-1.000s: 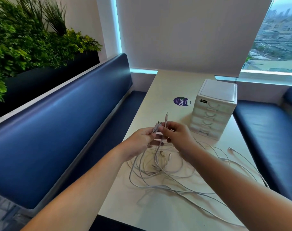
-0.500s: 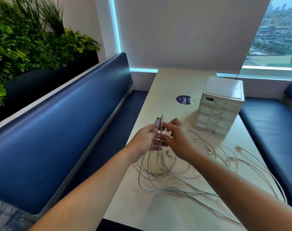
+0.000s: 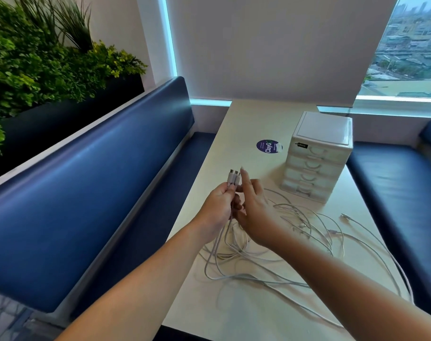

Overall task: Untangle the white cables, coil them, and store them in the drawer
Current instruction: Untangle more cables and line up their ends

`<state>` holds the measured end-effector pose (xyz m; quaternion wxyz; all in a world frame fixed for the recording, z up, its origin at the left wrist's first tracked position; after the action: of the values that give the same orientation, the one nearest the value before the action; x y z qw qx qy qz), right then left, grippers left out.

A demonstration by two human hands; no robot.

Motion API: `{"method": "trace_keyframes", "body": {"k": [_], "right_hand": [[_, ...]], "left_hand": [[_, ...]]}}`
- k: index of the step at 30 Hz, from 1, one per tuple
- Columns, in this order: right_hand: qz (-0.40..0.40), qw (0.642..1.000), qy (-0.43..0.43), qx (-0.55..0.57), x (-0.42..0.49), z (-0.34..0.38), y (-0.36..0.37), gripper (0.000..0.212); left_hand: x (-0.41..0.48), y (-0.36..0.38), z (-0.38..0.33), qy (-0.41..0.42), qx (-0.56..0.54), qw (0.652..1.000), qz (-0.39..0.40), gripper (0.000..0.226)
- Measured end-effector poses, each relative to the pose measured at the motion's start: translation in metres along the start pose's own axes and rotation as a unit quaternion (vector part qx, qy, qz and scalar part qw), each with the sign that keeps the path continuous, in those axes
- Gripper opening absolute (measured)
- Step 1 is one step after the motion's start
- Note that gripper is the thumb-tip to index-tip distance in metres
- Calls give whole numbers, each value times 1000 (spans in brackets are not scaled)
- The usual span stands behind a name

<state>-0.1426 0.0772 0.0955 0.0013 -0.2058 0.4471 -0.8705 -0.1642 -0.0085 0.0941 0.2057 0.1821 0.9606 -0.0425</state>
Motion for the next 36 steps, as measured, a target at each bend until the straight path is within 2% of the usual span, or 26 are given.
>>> {"method": "trace_keyframes", "body": {"k": [2, 5, 8, 9, 13, 19, 21, 25, 30, 36], "right_hand": [[-6, 990, 44, 136, -7, -9, 1, 95], [36, 929, 96, 356, -23, -16, 14, 89], [75, 905, 60, 415, -31, -12, 17, 39], [76, 904, 53, 418, -32, -11, 14, 28], [62, 903, 36, 423, -34, -2, -4, 15], [81, 900, 3, 428, -40, 5, -12, 33], [78, 911, -10, 405, -42, 4, -15, 33], [106, 951, -71, 281, -50, -8, -19, 27], [94, 952, -91, 277, -67, -18, -29, 23], [92, 975, -120, 163, -83, -35, -47, 23]], "left_hand": [[0, 4, -3, 3, -6, 1000, -16, 30], [-4, 11, -9, 2, -39, 999, -7, 27], [-8, 20, -14, -4, -83, 997, 9, 28], [-10, 24, -17, 2, -98, 995, 12, 29], [-16, 30, -31, 62, -138, 988, -16, 31], [-31, 29, -50, 122, -196, 970, -76, 26], [-35, 26, -57, 144, -199, 965, -87, 25], [-47, 13, -75, 189, -194, 955, -117, 27], [-63, -9, -93, 225, -196, 938, -175, 28], [-78, -29, -97, 257, -161, 918, -256, 29]]}}
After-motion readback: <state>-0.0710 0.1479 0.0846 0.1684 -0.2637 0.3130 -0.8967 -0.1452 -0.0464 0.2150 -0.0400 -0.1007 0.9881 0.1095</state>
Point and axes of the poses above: each hand's wrist, its own x-axis towards the middle knuckle, its own y-axis out of the palm, z = x × y, the point moved 7 cm from there along x, towards the middle knuckle, and after that the axes turned 14 degrees about -y, right-handed, at the moved point
